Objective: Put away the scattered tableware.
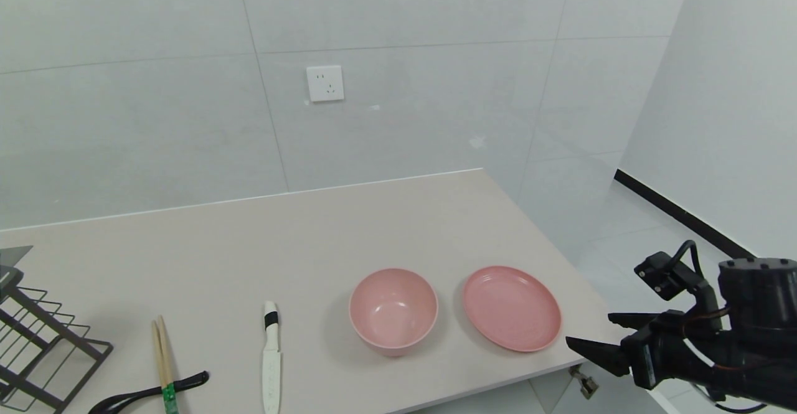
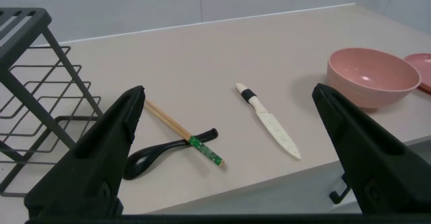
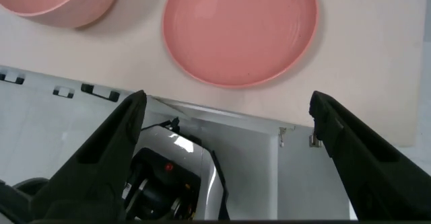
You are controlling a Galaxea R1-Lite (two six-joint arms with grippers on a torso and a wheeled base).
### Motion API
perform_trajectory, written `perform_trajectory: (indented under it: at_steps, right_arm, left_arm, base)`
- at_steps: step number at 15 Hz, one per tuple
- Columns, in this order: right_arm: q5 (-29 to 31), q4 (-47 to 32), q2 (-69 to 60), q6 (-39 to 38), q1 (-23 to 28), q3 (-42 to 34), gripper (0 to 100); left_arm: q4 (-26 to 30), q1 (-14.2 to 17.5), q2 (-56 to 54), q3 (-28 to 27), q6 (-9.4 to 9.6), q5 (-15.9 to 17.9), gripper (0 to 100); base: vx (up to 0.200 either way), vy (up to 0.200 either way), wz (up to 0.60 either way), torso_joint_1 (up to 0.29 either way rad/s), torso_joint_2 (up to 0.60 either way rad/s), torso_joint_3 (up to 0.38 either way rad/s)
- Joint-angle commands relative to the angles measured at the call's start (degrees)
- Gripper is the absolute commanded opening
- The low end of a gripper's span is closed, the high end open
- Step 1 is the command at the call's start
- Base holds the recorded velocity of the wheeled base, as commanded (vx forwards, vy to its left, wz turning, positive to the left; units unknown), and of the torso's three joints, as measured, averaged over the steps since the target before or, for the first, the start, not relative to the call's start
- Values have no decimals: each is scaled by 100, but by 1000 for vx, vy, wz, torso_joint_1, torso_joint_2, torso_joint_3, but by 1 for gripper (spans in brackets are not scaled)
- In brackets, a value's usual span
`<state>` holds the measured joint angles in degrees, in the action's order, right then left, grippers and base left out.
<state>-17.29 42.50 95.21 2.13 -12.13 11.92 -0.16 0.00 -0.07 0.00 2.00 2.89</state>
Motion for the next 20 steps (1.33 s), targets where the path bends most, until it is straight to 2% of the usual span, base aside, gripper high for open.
perform_trajectory:
  at_steps: [1, 4, 9, 16, 20]
  right_arm:
    - [59, 373, 762, -134, -35, 12, 100]
    - [278, 892, 1140, -205, -70, -6, 100]
    - [419, 1050, 1448, -257, -79, 179, 100]
    - [586, 2456, 2819, -451, -61, 495, 100]
    - [806, 2834, 3188, -679, -79, 618, 100]
  left_arm:
    - [-2, 0, 7, 0, 2, 1, 100]
    - [-2, 0, 7, 0, -7, 1, 100]
    - [-2, 0, 7, 0, -7, 10, 100]
    - [-2, 0, 7, 0, 2, 10, 100]
    - [-2, 0, 7, 0, 2, 10, 100]
  base:
    - [0, 0, 0, 0, 0, 0]
    - [0, 0, 0, 0, 0, 0]
    - [0, 0, 0, 0, 0, 0]
    - [0, 0, 0, 0, 0, 0]
    - [0, 0, 0, 0, 0, 0]
